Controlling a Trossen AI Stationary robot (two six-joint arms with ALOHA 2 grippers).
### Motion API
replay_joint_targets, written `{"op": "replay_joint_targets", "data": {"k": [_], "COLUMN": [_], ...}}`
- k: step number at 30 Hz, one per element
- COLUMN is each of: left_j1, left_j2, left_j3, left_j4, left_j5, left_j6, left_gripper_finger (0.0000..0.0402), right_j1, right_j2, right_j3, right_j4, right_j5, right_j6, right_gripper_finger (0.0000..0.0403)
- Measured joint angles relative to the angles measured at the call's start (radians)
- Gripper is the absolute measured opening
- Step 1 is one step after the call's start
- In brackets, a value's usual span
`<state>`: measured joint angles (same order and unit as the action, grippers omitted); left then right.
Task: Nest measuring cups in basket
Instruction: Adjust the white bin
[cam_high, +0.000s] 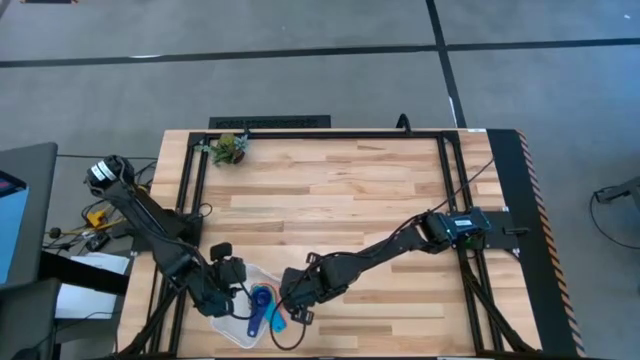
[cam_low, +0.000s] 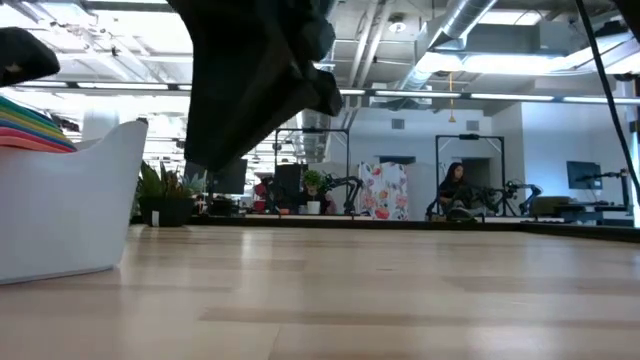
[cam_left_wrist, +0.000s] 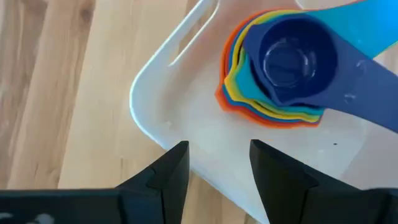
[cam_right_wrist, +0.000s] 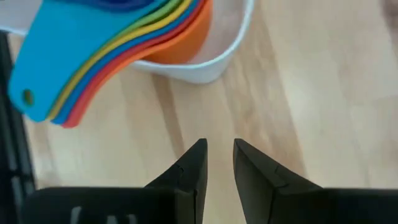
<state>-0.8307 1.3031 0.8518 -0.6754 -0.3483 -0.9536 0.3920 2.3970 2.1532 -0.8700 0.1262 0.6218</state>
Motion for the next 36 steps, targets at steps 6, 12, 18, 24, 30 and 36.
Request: {"op": "replay_joint_targets", "data": {"k": [6,12,18,24,30,36], "left_j1": [0.0,-0.005,-0.073,-0.169,-0.24,-0.258], "left_j2": [-0.001,-0.002,-0.001,-0.001,-0.002,-0.002], "left_j3": [-0.023,-0.022,-0.022,-0.023,-0.019,0.021], "left_j4": [0.027,-0.134,-0.252,-0.339,-0.344,-0.395], "left_j5": [-0.006,-0.006,0.028,0.025,-0.031,-0.086], "left_j6": [-0.005,-0.188,-0.359,-0.519,-0.578,-0.535], "left_gripper_finger": [0.0158,0.0158,0.0158,0.0158,0.0158,0.0158], "right_j1": [0.018,0.035,0.057,0.09,0.115,0.138], "right_j2": [0.0,-0.008,-0.024,-0.071,-0.114,-0.177], "right_j3": [0.0,0.0,-0.001,0.001,0.0,0.0], "right_j4": [-0.013,-0.043,-0.134,-0.188,-0.187,-0.151], "right_j5": [0.025,0.044,0.126,0.284,0.349,0.388], "right_j6": [0.037,0.067,0.116,0.132,0.1,0.039], "right_gripper_finger": [0.0101,0.0101,0.0101,0.0099,0.0087,0.007]}}
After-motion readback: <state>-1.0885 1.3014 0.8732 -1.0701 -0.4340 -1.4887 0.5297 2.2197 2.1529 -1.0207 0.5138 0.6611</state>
